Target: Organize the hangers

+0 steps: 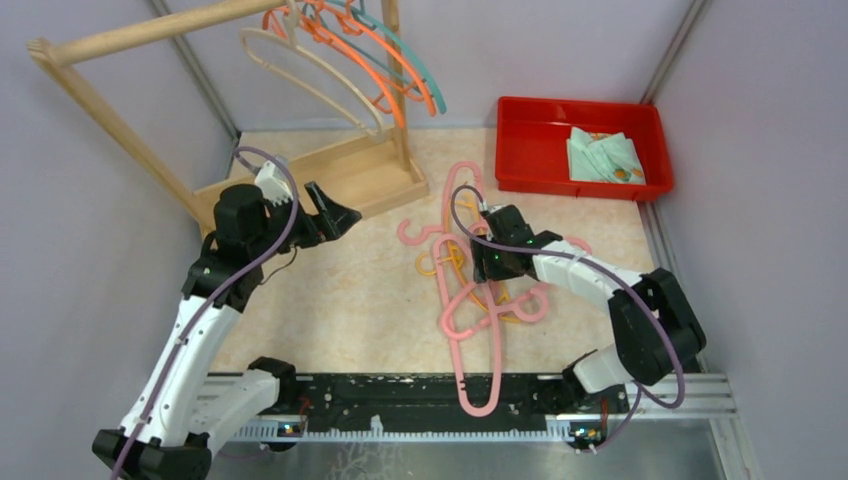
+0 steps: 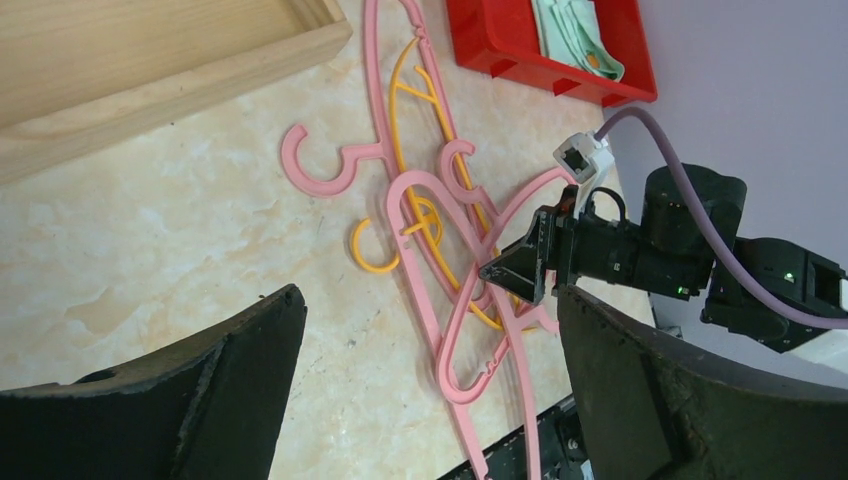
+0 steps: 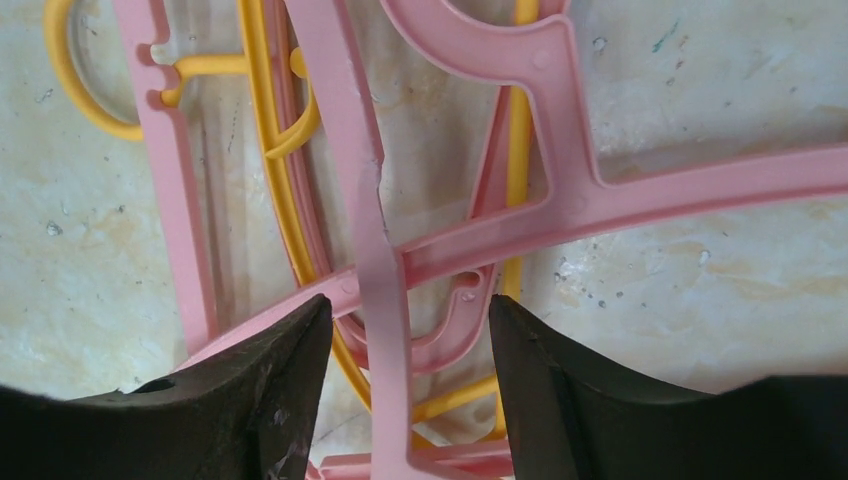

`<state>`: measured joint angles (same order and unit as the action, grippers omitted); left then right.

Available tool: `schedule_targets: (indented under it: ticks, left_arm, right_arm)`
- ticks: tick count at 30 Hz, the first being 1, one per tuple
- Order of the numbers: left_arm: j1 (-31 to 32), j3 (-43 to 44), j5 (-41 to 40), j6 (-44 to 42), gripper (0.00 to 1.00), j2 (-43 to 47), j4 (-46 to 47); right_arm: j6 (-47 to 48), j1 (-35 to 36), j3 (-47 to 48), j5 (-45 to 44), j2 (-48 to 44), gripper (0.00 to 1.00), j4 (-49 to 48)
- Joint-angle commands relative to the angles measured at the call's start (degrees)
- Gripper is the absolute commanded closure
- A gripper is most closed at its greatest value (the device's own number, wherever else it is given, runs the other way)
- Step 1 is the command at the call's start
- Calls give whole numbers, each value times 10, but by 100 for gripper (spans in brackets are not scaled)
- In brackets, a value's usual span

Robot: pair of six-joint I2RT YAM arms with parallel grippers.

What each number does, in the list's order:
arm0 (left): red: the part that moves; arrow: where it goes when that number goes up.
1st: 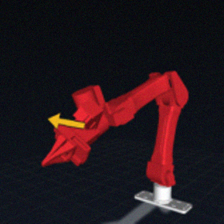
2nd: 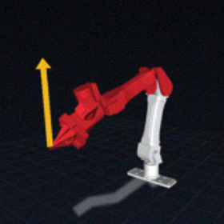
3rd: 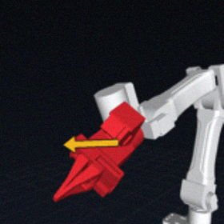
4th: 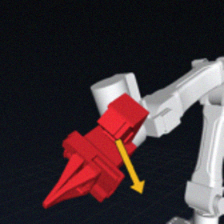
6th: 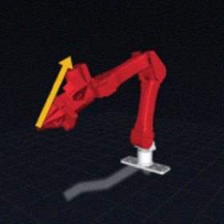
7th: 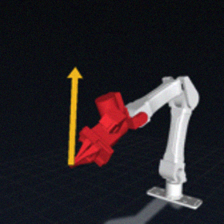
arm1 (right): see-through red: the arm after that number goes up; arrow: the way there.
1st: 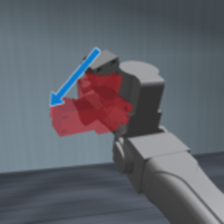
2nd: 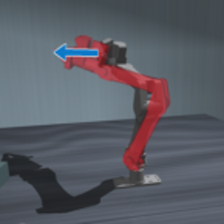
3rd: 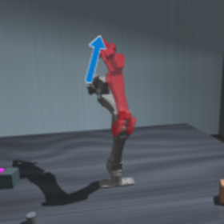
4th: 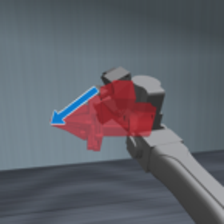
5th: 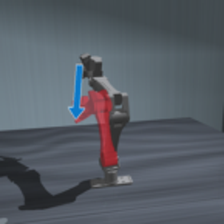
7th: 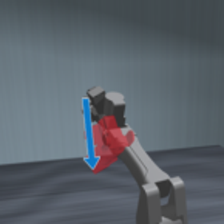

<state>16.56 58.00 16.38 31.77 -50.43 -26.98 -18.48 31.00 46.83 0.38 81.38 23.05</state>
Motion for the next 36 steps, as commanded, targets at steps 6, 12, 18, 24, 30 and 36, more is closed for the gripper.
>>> schedule_targets:
  ticks: [6, 12, 18, 24, 30, 36]
  left_arm:
    - [12, -38, 19, -13, 2, 9, -11]
    - [29, -55, 26, -18, 4, 8, -20]
    - [56, -45, 61, -45, 5, -14, -22]
    - [86, -12, 76, -85, 7, -40, -28]
    - [168, 26, 39, -90, 8, -72, -18]
    - [269, 43, -38, -67, 9, -114, 9]
  right_arm:
    - [-15, 8, -15, 28, 26, 48, -53]
    - [-11, 8, -8, 45, 47, 70, -52]
    - [-11, 8, 47, 59, 37, 100, -1]
    - [-6, 8, 155, 68, 3, 100, 71]
    - [-51, 8, 243, 52, 27, 100, 80]
    - [-131, 9, 314, 4, 93, 100, 48]
